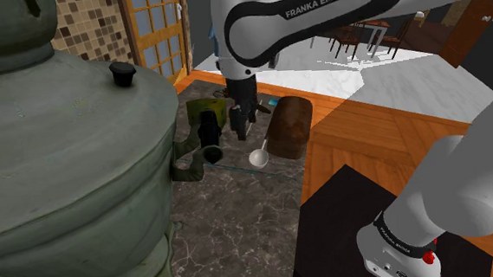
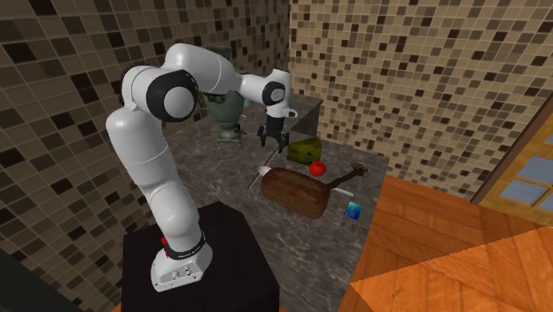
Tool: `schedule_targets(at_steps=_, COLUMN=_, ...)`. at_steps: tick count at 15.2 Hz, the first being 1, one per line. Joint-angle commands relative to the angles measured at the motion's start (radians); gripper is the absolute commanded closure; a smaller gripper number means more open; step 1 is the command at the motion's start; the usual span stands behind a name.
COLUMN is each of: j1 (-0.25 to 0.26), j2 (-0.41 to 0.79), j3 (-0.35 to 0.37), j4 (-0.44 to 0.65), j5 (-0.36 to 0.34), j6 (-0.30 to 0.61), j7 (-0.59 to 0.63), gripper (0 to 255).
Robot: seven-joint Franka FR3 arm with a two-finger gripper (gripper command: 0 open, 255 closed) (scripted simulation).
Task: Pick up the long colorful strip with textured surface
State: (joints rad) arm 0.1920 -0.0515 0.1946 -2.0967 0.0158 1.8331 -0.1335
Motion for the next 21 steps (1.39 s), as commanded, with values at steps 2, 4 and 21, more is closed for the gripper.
schedule_targets(at_steps=2, j1=0.032, j2=0.119, j3=0.033, j4=0.076, j5=-0.030, j6=0.007, j7=0.007, gripper=0)
schedule_targets(at_steps=4, j1=0.052, j2=0.191, j3=0.050, j4=0.120, j5=-0.052, j6=0.011, j7=0.006, gripper=0)
schedule_targets(at_steps=21, j1=0.081, j2=0.322, j3=0.062, j4=0.131, j5=-0.094, j6=0.100, j7=0.017, gripper=255)
